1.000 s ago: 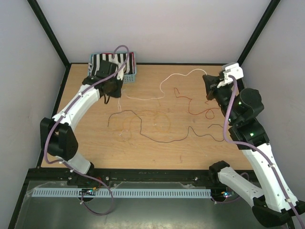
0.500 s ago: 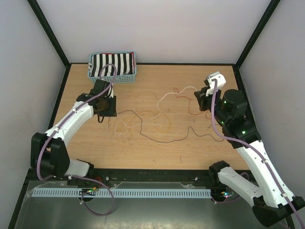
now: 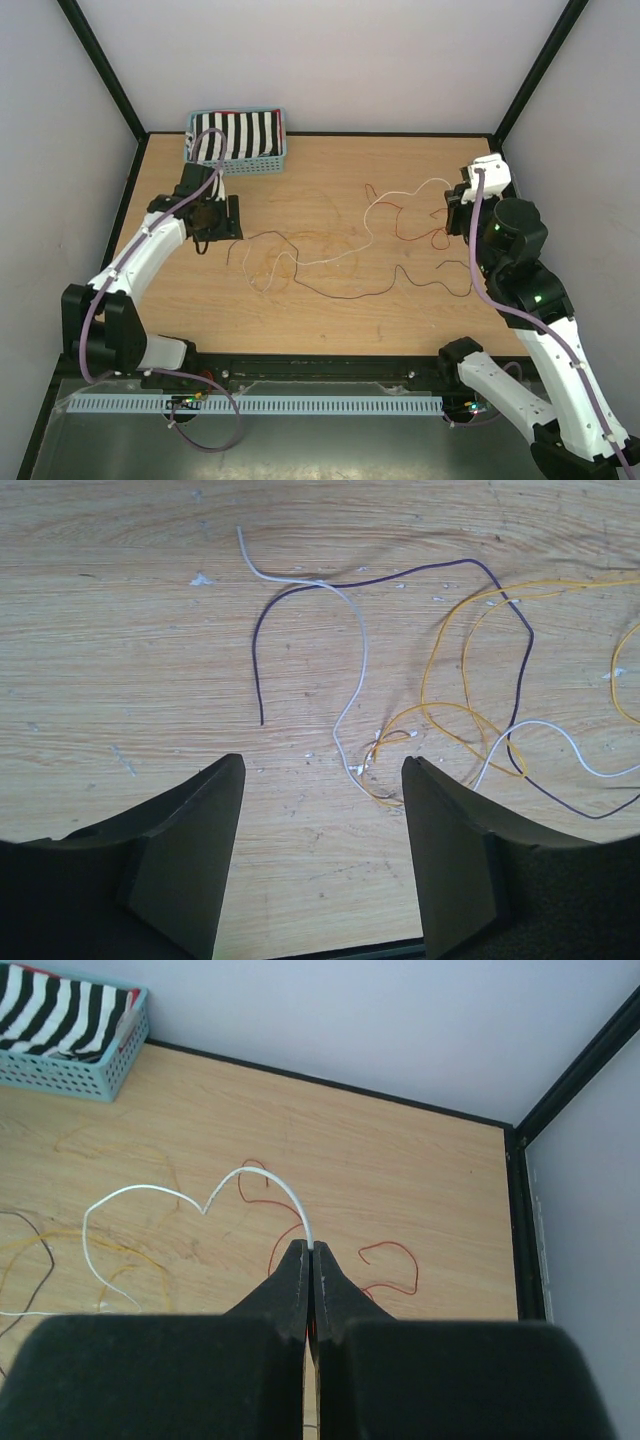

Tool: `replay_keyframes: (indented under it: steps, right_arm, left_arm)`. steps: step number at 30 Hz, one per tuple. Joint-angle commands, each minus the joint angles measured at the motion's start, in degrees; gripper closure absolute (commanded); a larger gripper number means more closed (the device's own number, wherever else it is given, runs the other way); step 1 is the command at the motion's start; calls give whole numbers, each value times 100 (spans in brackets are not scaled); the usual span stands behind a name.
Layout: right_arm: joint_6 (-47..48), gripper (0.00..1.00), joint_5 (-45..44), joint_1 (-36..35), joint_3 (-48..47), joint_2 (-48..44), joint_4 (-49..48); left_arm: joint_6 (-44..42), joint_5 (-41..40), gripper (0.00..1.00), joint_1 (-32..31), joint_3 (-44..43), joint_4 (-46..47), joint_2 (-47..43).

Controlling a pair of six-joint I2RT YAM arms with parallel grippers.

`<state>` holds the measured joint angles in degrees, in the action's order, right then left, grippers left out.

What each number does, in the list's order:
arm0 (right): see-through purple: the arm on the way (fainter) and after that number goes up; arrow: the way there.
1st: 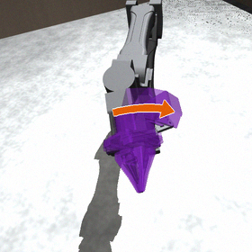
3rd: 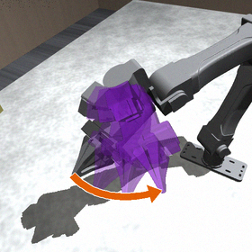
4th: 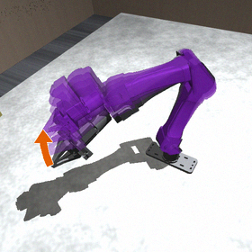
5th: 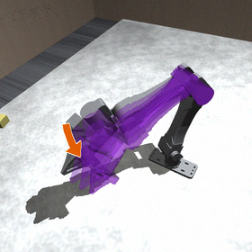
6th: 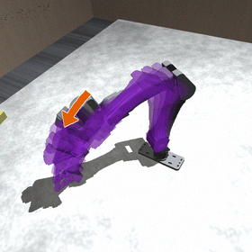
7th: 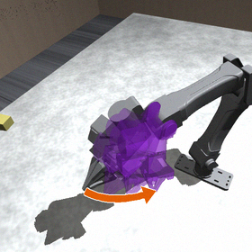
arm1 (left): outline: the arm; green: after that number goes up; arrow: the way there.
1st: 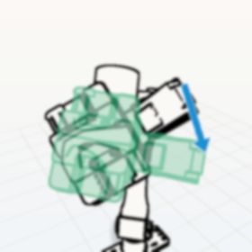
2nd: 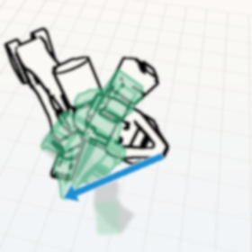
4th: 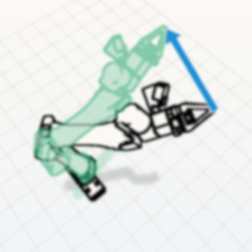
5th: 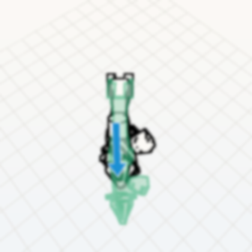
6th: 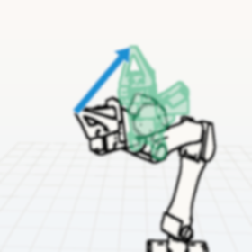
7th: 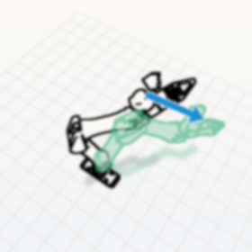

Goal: Zip-tie the wires
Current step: Place the cable at the center of the board.

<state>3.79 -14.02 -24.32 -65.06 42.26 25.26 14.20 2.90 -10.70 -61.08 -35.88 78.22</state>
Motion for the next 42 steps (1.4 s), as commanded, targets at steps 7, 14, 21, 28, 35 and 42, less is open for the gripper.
replay_keyframes:
  steps: [7, 14, 21, 28, 35, 42]
  right_arm:
    - [-1, 100, -747, -18, 141, -180, 412]
    - [-98, 100, -1709, -20, 716, -371, 659]
    - [-766, 100, -2015, -15, 1526, -436, 667]
    - [-1236, 77, -2668, -18, 1893, -768, 663]
    - [-1202, 44, -2737, -15, 1755, -968, 647]
    - [-966, 27, -2637, -19, 1297, -647, 569]
  left_arm:
    - [189, -120, 27, -418, -23, 291, 803]
    - [159, -565, 24, -547, -168, 322, 737]
    - [-157, -485, 21, -555, -475, 311, 289]
    - [-407, -384, 15, -600, -825, 284, 159]
    - [-911, 307, 12, -812, -1546, 211, 645]
    - [-1203, 458, 11, -1268, -2365, 11, 1654]
